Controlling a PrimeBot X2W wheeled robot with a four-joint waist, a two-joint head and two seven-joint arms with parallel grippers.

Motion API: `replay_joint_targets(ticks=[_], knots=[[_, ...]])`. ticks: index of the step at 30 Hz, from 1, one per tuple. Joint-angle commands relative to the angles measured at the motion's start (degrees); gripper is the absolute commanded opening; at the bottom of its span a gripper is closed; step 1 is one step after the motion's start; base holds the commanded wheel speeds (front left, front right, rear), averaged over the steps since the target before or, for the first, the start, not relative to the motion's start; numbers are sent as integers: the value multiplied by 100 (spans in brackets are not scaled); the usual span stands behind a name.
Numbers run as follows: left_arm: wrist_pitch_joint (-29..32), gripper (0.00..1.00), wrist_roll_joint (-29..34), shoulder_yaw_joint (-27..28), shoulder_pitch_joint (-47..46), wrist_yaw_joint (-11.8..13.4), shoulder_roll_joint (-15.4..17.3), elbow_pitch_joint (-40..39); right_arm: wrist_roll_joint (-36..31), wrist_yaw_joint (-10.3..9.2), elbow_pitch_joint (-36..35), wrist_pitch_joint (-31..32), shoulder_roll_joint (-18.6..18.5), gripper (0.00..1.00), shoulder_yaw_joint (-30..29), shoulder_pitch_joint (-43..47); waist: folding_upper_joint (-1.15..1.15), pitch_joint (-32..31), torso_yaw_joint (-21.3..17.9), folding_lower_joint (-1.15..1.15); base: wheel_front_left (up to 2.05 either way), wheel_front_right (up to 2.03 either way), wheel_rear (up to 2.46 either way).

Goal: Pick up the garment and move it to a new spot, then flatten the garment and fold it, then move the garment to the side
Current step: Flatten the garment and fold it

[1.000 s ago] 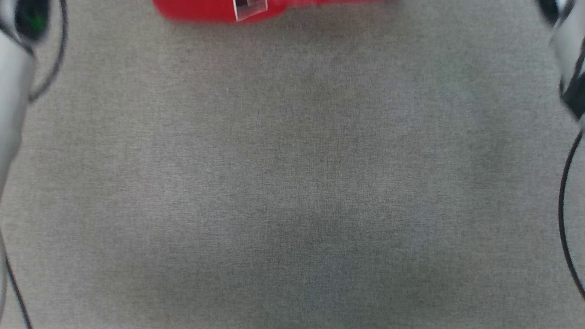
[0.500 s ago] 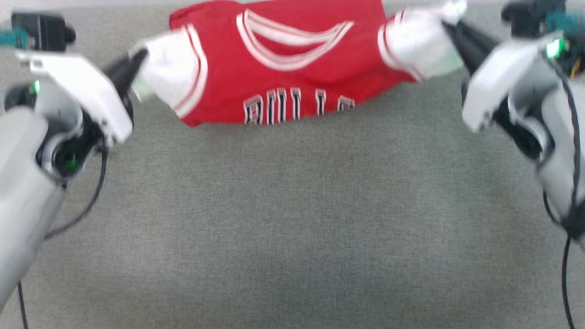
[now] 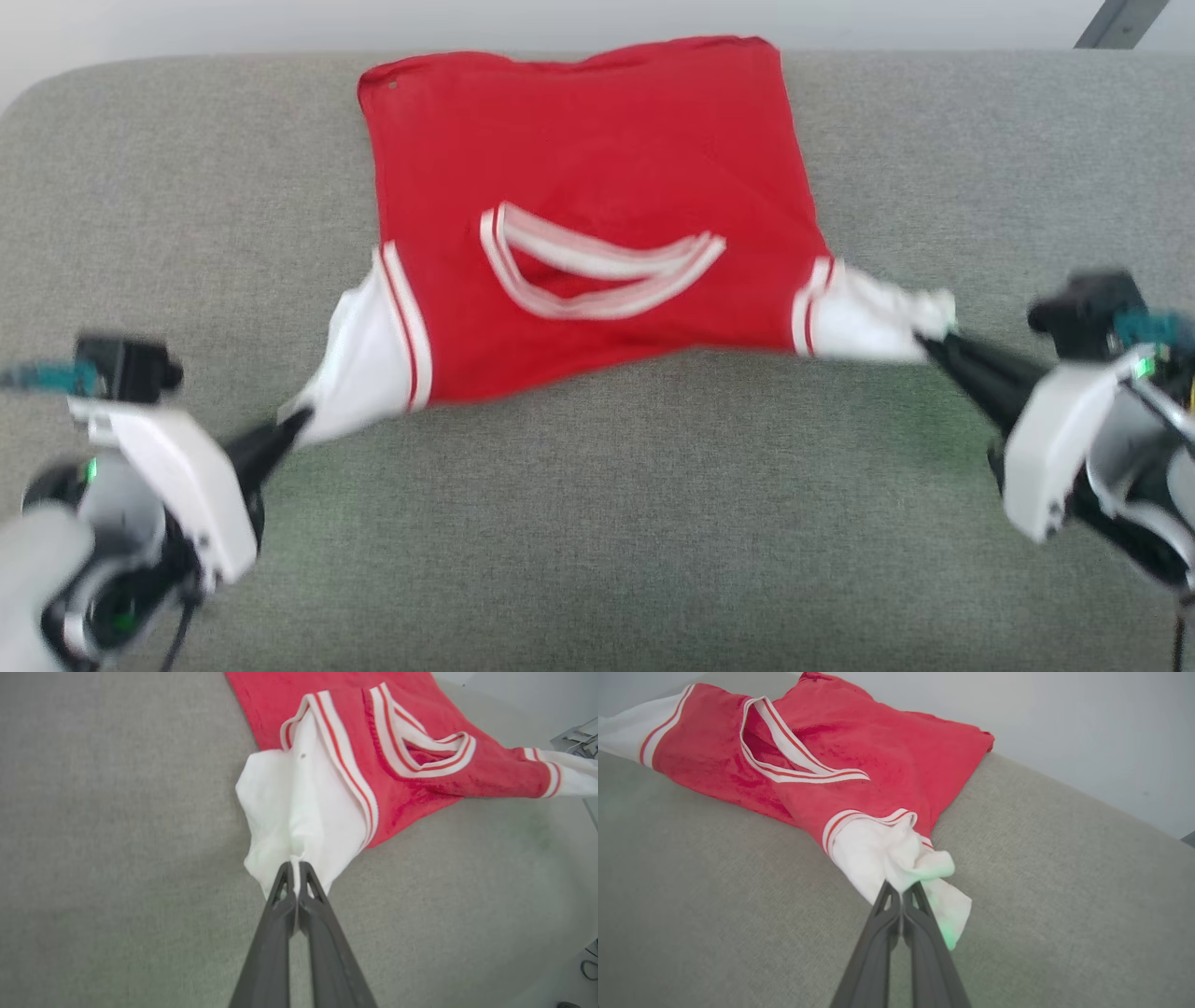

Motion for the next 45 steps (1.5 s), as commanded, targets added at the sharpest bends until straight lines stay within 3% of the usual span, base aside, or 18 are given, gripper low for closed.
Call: replay_joint_targets(ticks=[1,7,10,15,21,22,23,24,25,34,38,45], knots=[[-11,0,-15,-21,88,37,31,-22,59,-4,-31,9,-20,0,-20,92,0,-15,-6,0,0,0,0],[18,0,-38,-303,838,555,249,-228,172,-4,-197,144,-233,0,-61,974,0,-106,-13,0,0,0,0],[1,0,-135,-402,1085,713,165,-159,323,-4,-185,268,-255,0,-6,1309,0,-148,-17,0,0,0,0],[-82,0,-258,-485,1388,855,16,132,603,-4,-128,706,-261,0,167,1769,0,-220,-28,0,0,0,0],[-298,0,-349,-455,1537,706,-141,350,693,-5,60,838,-138,0,113,1971,0,-241,-38,0,0,0,0],[-365,0,-347,-435,1544,669,-161,370,678,-5,85,872,-118,2,89,1990,0,-240,-36,0,0,0,0],[-453,0,-277,-421,1534,642,-165,380,647,-5,89,902,-110,28,50,1998,0,-235,-35,0,0,0,0],[-530,0,-259,-393,1534,616,-182,394,624,-5,54,918,-91,72,-15,1978,0,-227,-34,0,0,0,0],[-587,0,-239,-387,1543,608,-193,407,599,-5,-17,951,-80,100,-59,1962,0,-219,-32,0,0,0,0],[-846,0,-36,-364,1394,526,-310,373,365,-4,-1111,1736,14,100,-1088,1999,0,-44,98,0,0,0,0],[-892,0,35,-333,1243,497,-403,288,67,-3,-1530,2047,341,100,-1702,1738,0,145,213,0,0,0,0],[-845,0,190,-355,920,429,-588,202,-536,-3,-1225,2151,1034,100,-2280,733,0,469,475,0,0,0,0]])
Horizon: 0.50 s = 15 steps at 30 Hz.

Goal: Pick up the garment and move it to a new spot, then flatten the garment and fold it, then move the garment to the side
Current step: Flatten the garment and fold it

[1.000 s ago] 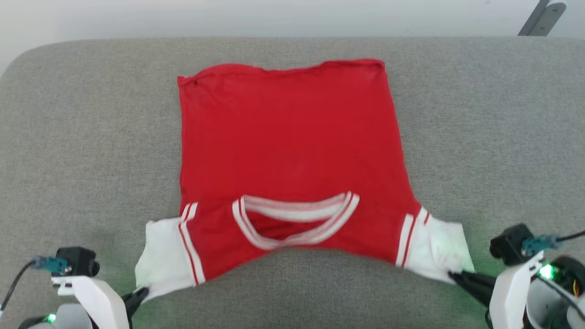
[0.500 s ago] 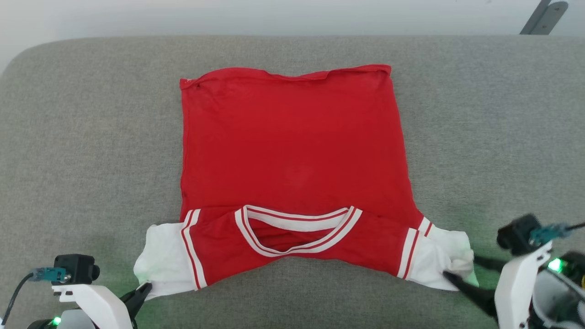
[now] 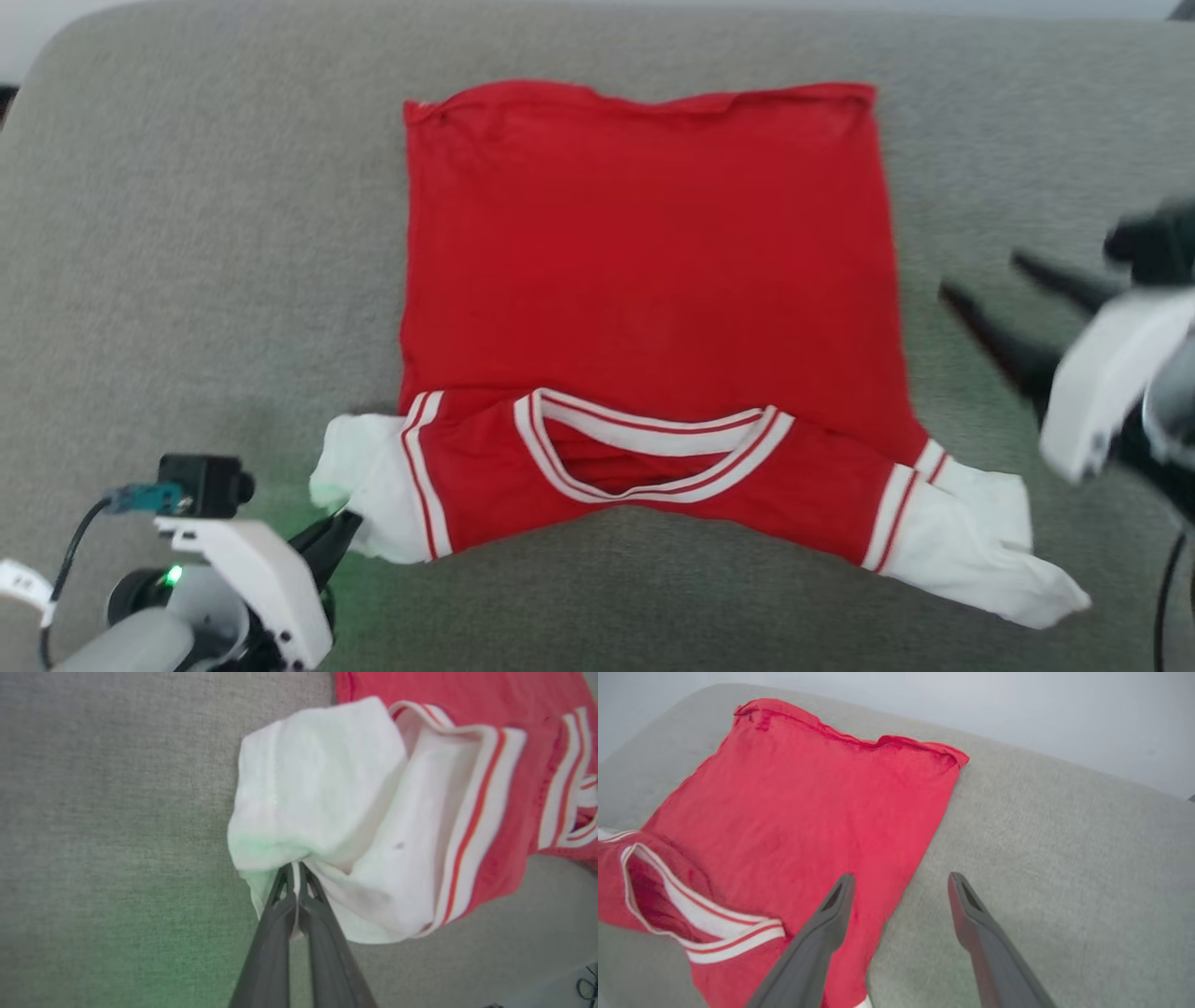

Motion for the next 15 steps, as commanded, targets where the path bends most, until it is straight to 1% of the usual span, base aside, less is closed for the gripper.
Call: replay_joint_targets(ticks=[1,4,8,15], knots=[[23,0,67,-1,-119,-27,-28,3,-103,-2,139,-2,41,100,-11,-213,0,159,161,0,0,0,0],[73,0,171,-47,-310,-84,-175,49,-292,-2,746,-46,243,100,-8,-923,0,330,341,0,0,0,0],[173,0,303,-120,-577,-199,-388,158,-497,-2,1713,-9,366,100,95,-1852,0,561,594,0,0,0,0],[239,0,460,-215,-1011,-447,-756,448,-924,-3,3511,292,402,100,359,-3260,0,895,1005,0,0,0,0]])
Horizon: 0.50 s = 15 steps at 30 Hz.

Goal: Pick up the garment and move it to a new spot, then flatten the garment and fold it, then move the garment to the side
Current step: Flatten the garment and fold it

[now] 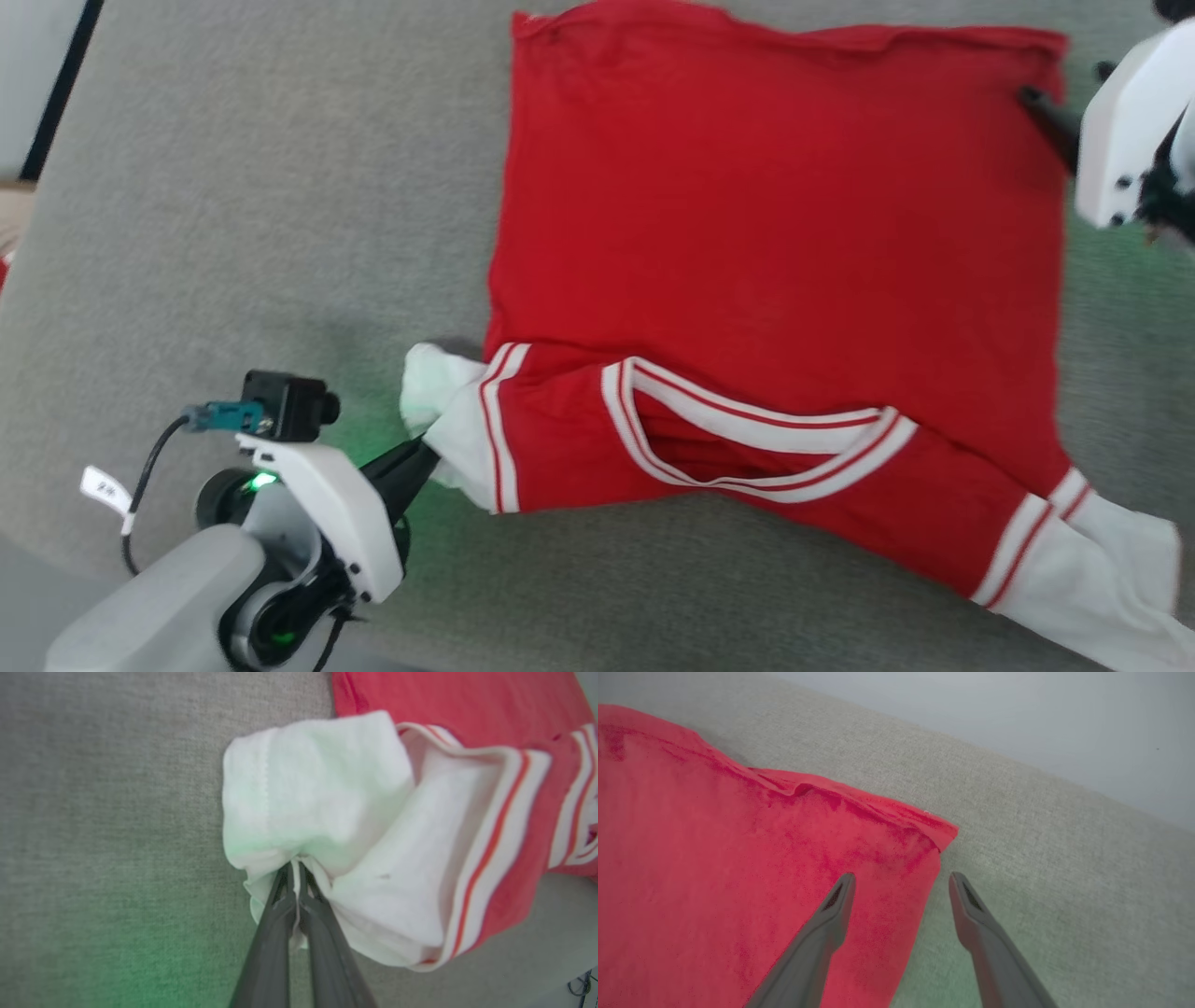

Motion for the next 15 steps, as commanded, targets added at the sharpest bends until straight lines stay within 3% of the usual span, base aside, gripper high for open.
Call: replay_joint_targets(ticks=[1,6,11,12,13,15], knots=[[26,0,38,-25,-105,-11,-88,116,-80,-4,258,84,-1,100,-1,-163,0,165,199,0,0,0,0],[39,0,106,-87,-281,-175,-344,351,-389,-3,1418,487,114,100,14,-743,0,304,418,0,0,0,0],[7,0,94,-105,-370,-325,-510,577,-501,-2,2390,1207,339,100,144,-778,0,364,511,0,0,0,0],[2,0,83,-107,-376,-338,-522,617,-500,-1,2518,1404,382,46,227,-749,0,365,512,0,0,0,0],[-5,0,72,-98,-384,-355,-532,663,-466,3,2618,1516,402,0,241,-742,0,366,507,0,0,0,0],[-50,0,56,-78,-396,-372,-545,745,-378,5,2646,1560,433,0,269,-760,0,352,481,0,0,0,0]])
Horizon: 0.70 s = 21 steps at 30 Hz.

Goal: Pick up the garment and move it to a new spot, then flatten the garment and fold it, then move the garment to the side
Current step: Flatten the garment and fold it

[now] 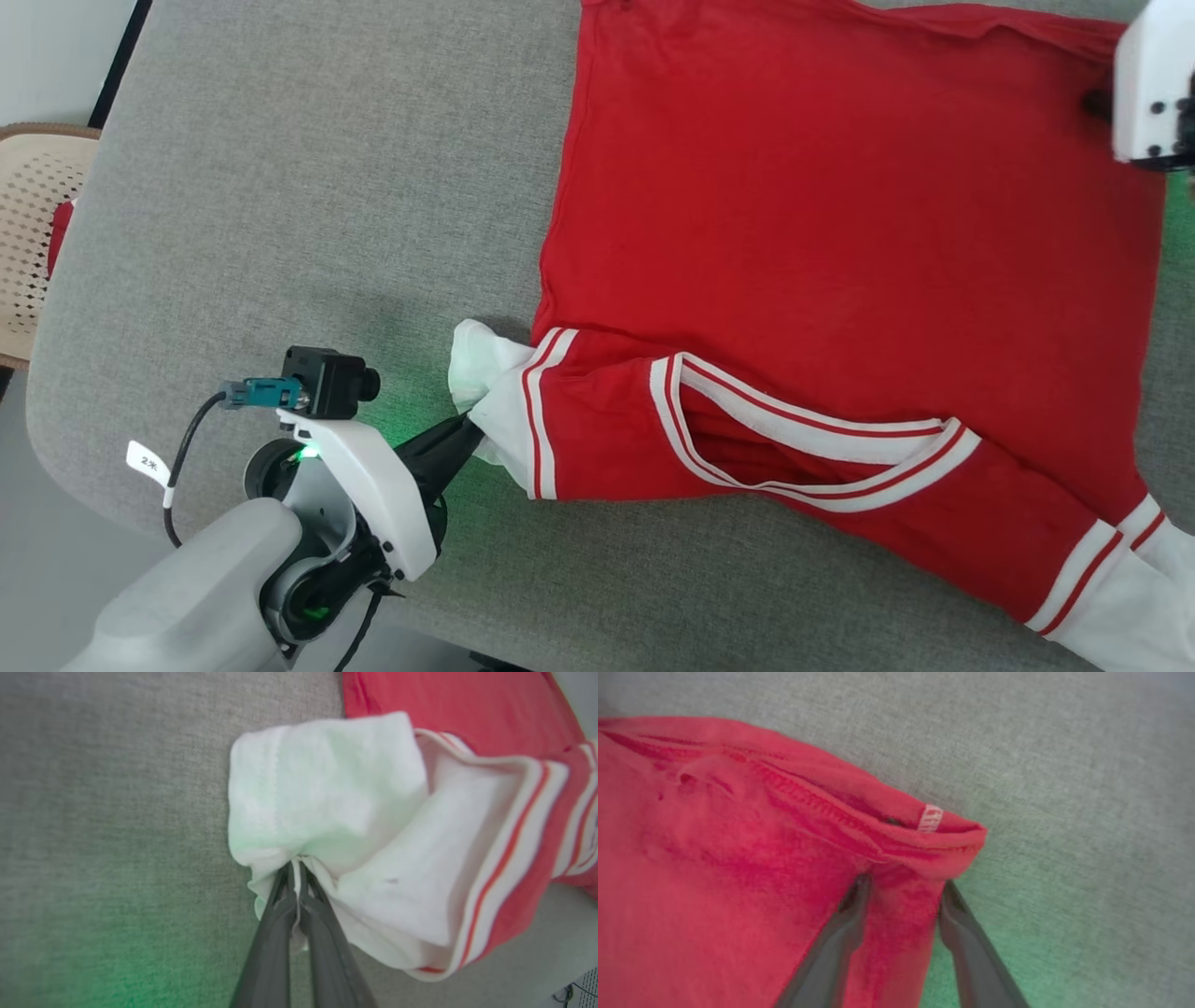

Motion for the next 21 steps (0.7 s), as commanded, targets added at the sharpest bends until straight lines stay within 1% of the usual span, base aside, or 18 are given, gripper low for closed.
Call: replay_joint_targets(ticks=[1,4,9,10,16,21], knots=[[-7,0,-12,15,-27,87,-15,217,40,12,362,190,143,0,156,595,-1,-25,-38,0,0,0,0],[-64,0,-36,60,-3,84,34,296,140,8,250,111,72,0,229,556,-1,-112,-152,0,0,0,0],[-145,0,-92,144,134,130,228,308,493,8,-373,56,-22,0,555,632,-1,-320,-454,0,0,0,0],[-145,0,-92,144,134,130,228,308,493,8,-373,56,-22,0,555,632,-1,-320,-454,0,0,0,0],[-194,0,-104,210,297,253,532,126,1121,7,-1609,118,-391,0,859,1127,-1,-563,-864,0,0,0,0],[-208,0,-199,262,499,389,750,-72,1579,7,-2688,344,-677,0,781,1863,-1,-767,-1179,0,0,0,0]])
